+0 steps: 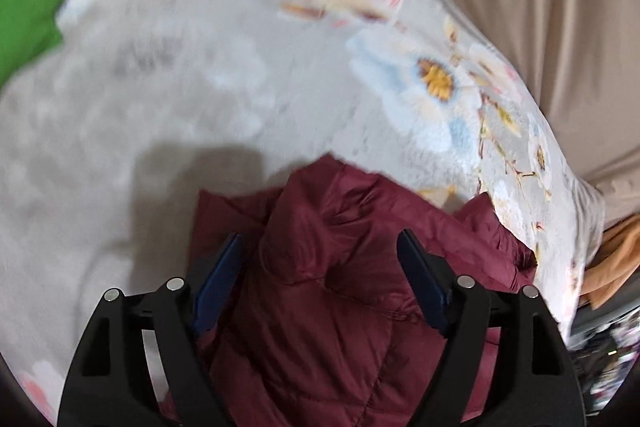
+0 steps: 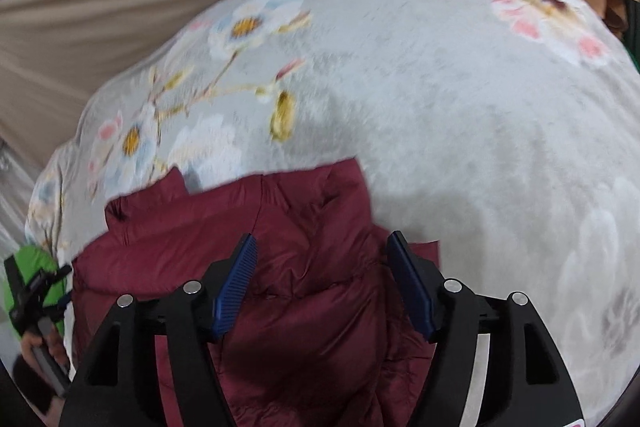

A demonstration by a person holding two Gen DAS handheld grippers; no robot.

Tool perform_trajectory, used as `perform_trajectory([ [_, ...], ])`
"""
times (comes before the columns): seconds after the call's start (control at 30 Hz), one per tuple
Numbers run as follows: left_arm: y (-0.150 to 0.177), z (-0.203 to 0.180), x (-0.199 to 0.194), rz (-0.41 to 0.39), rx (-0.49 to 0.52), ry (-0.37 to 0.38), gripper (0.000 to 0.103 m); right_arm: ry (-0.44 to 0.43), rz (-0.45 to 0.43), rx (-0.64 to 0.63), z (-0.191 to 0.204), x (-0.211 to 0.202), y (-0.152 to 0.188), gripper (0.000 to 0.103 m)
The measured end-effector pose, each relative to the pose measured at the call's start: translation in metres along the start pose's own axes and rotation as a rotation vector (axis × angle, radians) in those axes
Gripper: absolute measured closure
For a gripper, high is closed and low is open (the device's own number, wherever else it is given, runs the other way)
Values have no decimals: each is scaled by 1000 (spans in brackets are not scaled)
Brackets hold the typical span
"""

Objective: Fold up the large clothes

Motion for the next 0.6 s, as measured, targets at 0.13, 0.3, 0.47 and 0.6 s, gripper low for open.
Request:
perform_trajectory([
  [0.13, 2, -12, 1, -33, 62, 15, 63, 24, 36, -70, 13, 13, 2, 77],
  [0.3, -2, -29, -54, -131, 107, 165, 97, -186, -194, -88, 62, -76, -15, 94],
  [0.47, 50, -19, -127, -101, 254, 191, 97, -286, -113, -279, 106, -152, 51, 94],
  [0.6, 64, 6, -133, -64, 204, 134, 97, -225, -58, -259, 92, -175, 85, 94],
])
Point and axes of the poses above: each gripper's, at about its wrist camera, not at the fingertips, and x roughly the way its jaws point, z to its left, y to its underside, the point moved 8 cm from there along x, roughly the way its jaws point, and after that the axes turned 6 degrees about -y, right-handed, at the moved point
